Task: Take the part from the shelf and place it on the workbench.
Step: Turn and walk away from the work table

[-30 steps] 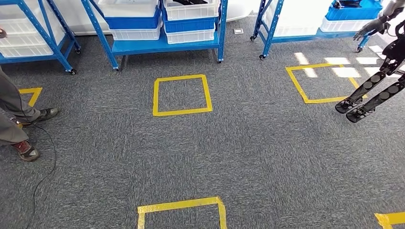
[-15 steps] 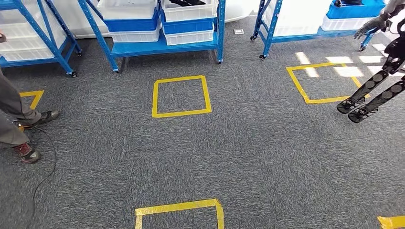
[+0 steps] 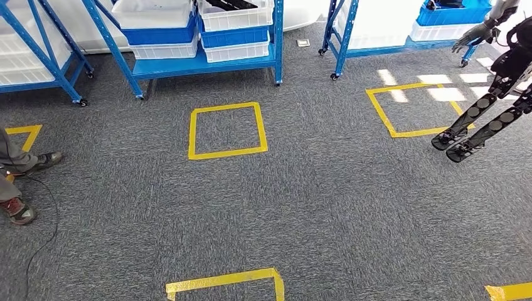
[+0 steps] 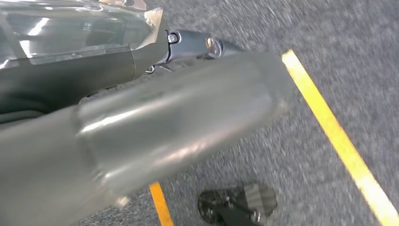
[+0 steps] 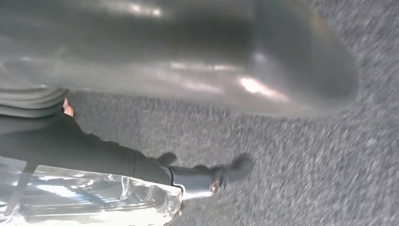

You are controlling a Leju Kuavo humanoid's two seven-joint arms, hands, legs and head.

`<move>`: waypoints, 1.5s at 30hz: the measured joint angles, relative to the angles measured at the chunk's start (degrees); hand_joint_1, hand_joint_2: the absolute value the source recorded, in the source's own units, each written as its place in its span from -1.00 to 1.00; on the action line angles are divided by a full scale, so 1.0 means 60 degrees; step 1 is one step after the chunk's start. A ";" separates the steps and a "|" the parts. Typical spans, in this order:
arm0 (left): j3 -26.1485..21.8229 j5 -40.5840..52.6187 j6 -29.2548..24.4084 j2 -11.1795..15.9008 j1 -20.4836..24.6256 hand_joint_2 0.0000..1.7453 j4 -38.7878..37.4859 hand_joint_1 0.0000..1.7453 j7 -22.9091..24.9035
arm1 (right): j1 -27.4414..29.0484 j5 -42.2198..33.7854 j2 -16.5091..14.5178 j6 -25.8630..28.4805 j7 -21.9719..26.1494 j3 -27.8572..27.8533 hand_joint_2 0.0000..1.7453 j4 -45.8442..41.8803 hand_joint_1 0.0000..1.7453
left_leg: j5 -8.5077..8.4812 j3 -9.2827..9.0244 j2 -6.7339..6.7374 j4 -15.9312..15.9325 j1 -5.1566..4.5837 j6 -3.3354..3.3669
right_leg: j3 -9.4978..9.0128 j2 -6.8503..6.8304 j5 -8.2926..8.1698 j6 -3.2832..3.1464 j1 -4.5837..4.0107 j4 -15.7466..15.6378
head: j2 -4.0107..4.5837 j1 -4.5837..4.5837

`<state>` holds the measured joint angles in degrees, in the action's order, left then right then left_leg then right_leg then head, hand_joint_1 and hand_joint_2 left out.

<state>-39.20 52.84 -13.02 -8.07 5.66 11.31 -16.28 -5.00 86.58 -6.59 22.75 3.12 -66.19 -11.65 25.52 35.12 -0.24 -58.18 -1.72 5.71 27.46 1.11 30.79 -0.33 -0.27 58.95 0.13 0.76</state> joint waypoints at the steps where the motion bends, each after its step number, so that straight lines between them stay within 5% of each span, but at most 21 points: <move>1: -0.0002 0.0002 -0.0005 -0.0006 -0.0010 -1.00 0.0000 -1.00 0.0005 | 0.0004 -0.0001 0.0006 0.0000 -0.0001 0.0004 -1.00 0.0004 -1.00 | -0.0058 -0.0162 0.0009 0.0162 0.0008 0.0010 | -0.0071 -0.0021 0.0007 0.0039 0.0003 0.0081 | 0.0001 0.0013; 3: -0.0005 0.0007 -0.0014 -0.0025 0.0008 -1.00 -0.0001 -1.00 0.0022 | -0.0014 -0.0002 0.0015 0.0000 -0.0003 0.0008 -1.00 0.0009 -1.00 | -0.0117 -0.0456 0.0036 0.0353 0.0089 -0.0004 | 0.0137 -0.0048 0.0229 0.0104 0.0008 0.0558 | 0.0002 0.0016; 7: -0.0005 0.0018 -0.0015 -0.0084 0.0012 -1.00 -0.0001 -1.00 0.0039 | -0.0012 -0.0009 0.0094 0.0000 0.0000 0.0034 -1.00 0.0011 -1.00 | 0.0005 -0.0598 0.0046 0.0376 0.0252 -0.0205 | 0.1378 -0.0069 0.0852 0.0375 0.0210 0.2227 | 0.0000 0.0006; 8: -0.0006 0.0020 -0.0015 -0.0098 -0.0007 -1.00 -0.0001 -1.00 0.0044 | 0.0010 -0.0011 0.0113 0.0000 0.0003 0.0043 -1.00 0.0011 -1.00 | 0.0066 -0.0656 0.0038 0.0367 0.0321 -0.0299 | 0.1480 -0.0078 0.0748 0.0524 0.0286 0.2129 | 0.0000 -0.0003; 10: -0.0006 0.0020 -0.0015 -0.0112 -0.0038 -1.00 -0.0001 -1.00 0.0049 | 0.0042 -0.0017 0.0146 -0.0005 0.0011 0.0055 -1.00 0.0011 -1.00 | 0.0223 -0.0786 0.0029 0.0304 0.0471 -0.0529 | 0.1265 -0.0145 0.0021 0.0915 0.0469 0.1094 | 0.0000 -0.0014; 11: -0.0006 0.0020 -0.0016 -0.0102 -0.0042 -1.00 -0.0001 -1.00 0.0050 | 0.0047 -0.0020 0.0139 -0.0015 0.0016 0.0057 -1.00 0.0018 -1.00 | 0.0325 -0.0837 0.0031 0.0229 0.0523 -0.0656 | 0.1151 -0.0207 -0.0244 0.1014 0.0518 0.0579 | 0.0000 -0.0048; 12: -0.0005 0.0020 -0.0018 -0.0093 -0.0040 -1.00 -0.0001 -1.00 0.0049 | 0.0036 -0.0024 0.0136 -0.0024 0.0023 0.0059 -1.00 0.0025 -1.00 | 0.0427 -0.0852 0.0043 0.0165 0.0530 -0.0778 | 0.1075 -0.0284 -0.0402 0.0981 0.0521 0.0245 | 0.0000 -0.0078; 15: -0.0005 0.0021 -0.0025 -0.0078 -0.0036 -1.00 -0.0001 -1.00 0.0048 | 0.0027 -0.0037 0.0128 -0.0036 0.0034 0.0066 -1.00 0.0037 -1.00 | 0.0643 -0.0925 0.0105 0.0065 0.0520 -0.1007 | 0.1018 -0.0343 -0.0419 0.0473 0.0487 0.0185 | 0.0000 -0.0014; 17: -0.0005 0.0032 -0.0038 -0.0081 -0.0028 -1.00 -0.0001 -1.00 0.0028 | 0.0041 -0.0052 0.0129 -0.0036 0.0041 0.0066 -1.00 0.0037 -1.00 | 0.0745 -0.0924 0.0117 -0.0146 0.0582 -0.1074 | 0.0910 -0.0293 -0.0461 0.0313 0.0507 0.0186 | 0.0000 0.0055; 22: -0.0003 0.0087 -0.0061 -0.0087 -0.0025 -1.00 -0.0001 -1.00 -0.0084 | 0.0018 -0.0021 0.0135 -0.0116 0.0120 0.0074 -1.00 0.0037 -1.00 | 0.1676 0.0591 0.0108 -0.2426 0.0587 -0.1134 | 0.0794 -0.0201 -0.0375 0.0154 0.0376 0.0188 | 0.0000 0.0114; 24: -0.0005 0.0106 -0.0068 -0.0087 -0.0038 -1.00 -0.0001 -1.00 -0.0096 | 0.0024 0.0103 0.0139 -0.0252 0.0174 0.0110 -1.00 0.0037 -1.00 | 0.1339 0.0773 0.0109 -0.2204 0.0565 -0.1042 | 0.0711 -0.0168 -0.0300 0.0074 0.0306 0.0184 | 0.0000 0.0115; 26: -0.0005 0.0113 -0.0076 -0.0081 -0.0034 -1.00 -0.0001 -1.00 -0.0110 | 0.0023 0.0205 0.0127 -0.0344 0.0245 0.0177 -1.00 0.0037 -1.00 | 0.0472 0.0448 0.0124 -0.1105 0.0481 -0.0838 | 0.0605 -0.0154 -0.0223 0.0047 0.0266 0.0170 | 0.0000 0.0105; 27: -0.0003 0.0119 -0.0079 -0.0076 -0.0025 -1.00 -0.0002 -1.00 -0.0118 | 0.0021 0.0235 0.0118 -0.0368 0.0281 0.0211 -1.00 0.0038 -1.00 | 0.0286 0.0316 0.0140 -0.0691 0.0416 -0.0729 | 0.0557 -0.0150 -0.0188 0.0066 0.0255 0.0154 | 0.0000 0.0099; 30: -0.0002 0.0136 -0.0108 -0.0070 -0.0002 -1.00 -0.0002 -1.00 -0.0145 | 0.0011 0.0270 0.0107 -0.0389 0.0350 0.0303 -1.00 0.0039 -1.00 | 0.0332 0.0212 0.0106 -0.0354 0.0262 -0.0529 | 0.0495 -0.0176 -0.0096 0.0195 0.0247 0.0062 | 0.0000 0.0140; 32: -0.0005 0.0139 -0.0138 -0.0075 -0.0016 -1.00 -0.0001 -1.00 -0.0168 | 0.0007 0.0277 0.0119 -0.0390 0.0368 0.0346 -1.00 0.0040 -1.00 | 0.0065 0.0016 0.0033 -0.0089 0.0303 -0.0463 | 0.0439 -0.0208 -0.0004 0.0276 0.0195 0.0113 | 0.0000 0.0137; 34: -0.0005 0.0157 -0.0158 -0.0084 -0.0013 -1.00 -0.0001 -1.00 -0.0194 | 0.0009 0.0284 0.0145 -0.0390 0.0377 0.0372 -1.00 0.0040 -1.00 | -0.0134 -0.0179 0.0006 0.0139 0.0343 -0.0406 | 0.0657 -0.0214 0.0357 0.0241 0.0161 0.0750 | 0.0000 0.0110; 37: -0.0005 0.0189 -0.0164 -0.0096 0.0007 -1.00 -0.0001 -1.00 -0.0210 | 0.0024 0.0288 0.0179 -0.0390 0.0380 0.0383 -1.00 0.0040 -1.00 | -0.0117 -0.0209 -0.0030 0.0153 0.0290 -0.0360 | 0.1513 -0.0209 0.1014 0.0191 0.0188 0.2262 | 0.0000 0.0097; 39: -0.0005 0.0199 -0.0162 -0.0107 -0.0005 -1.00 -0.0003 -1.00 -0.0211 | 0.0032 0.0287 0.0197 -0.0390 0.0378 0.0383 -1.00 0.0040 -1.00 | -0.0089 -0.0220 -0.0101 0.0140 0.0274 -0.0381 | 0.1543 -0.0208 0.0784 0.0326 0.0192 0.2108 | 0.0000 0.0098; 41: -0.0005 0.0206 -0.0161 -0.0127 -0.0010 -1.00 -0.0005 -1.00 -0.0211 | 0.0028 0.0286 0.0220 -0.0390 0.0376 0.0383 -1.00 0.0040 -1.00 | -0.0050 -0.0245 -0.0171 0.0109 0.0263 -0.0434 | 0.1023 -0.0192 0.0146 0.0440 0.0191 0.0866 | 0.0000 0.0096; 43: -0.0005 0.0211 -0.0161 -0.0139 -0.0008 -1.00 -0.0004 -1.00 -0.0211 | 0.0020 0.0287 0.0238 -0.0392 0.0376 0.0384 -1.00 0.0039 -1.00 | 0.0014 -0.0261 -0.0219 0.0054 0.0219 -0.0522 | 0.0659 -0.0179 -0.0269 0.0377 0.0155 -0.0028 | 0.0000 0.0097; 45: -0.0005 0.0236 -0.0161 -0.0146 -0.0010 -1.00 -0.0004 -1.00 -0.0211 | 0.0015 0.0289 0.0245 -0.0393 0.0376 0.0389 -1.00 0.0039 -1.00 | 0.0057 -0.0273 -0.0237 0.0036 0.0192 -0.0611 | 0.0618 -0.0182 -0.0349 0.0246 0.0108 -0.0166 | 0.0000 0.0097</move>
<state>-39.23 54.25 -13.99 -8.94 5.60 11.28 -17.55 -4.91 88.31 -5.12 20.39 5.38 -63.85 -11.41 25.86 33.48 -1.66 -57.96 -0.57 2.05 31.17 0.02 28.70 1.15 0.38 57.95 0.13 1.34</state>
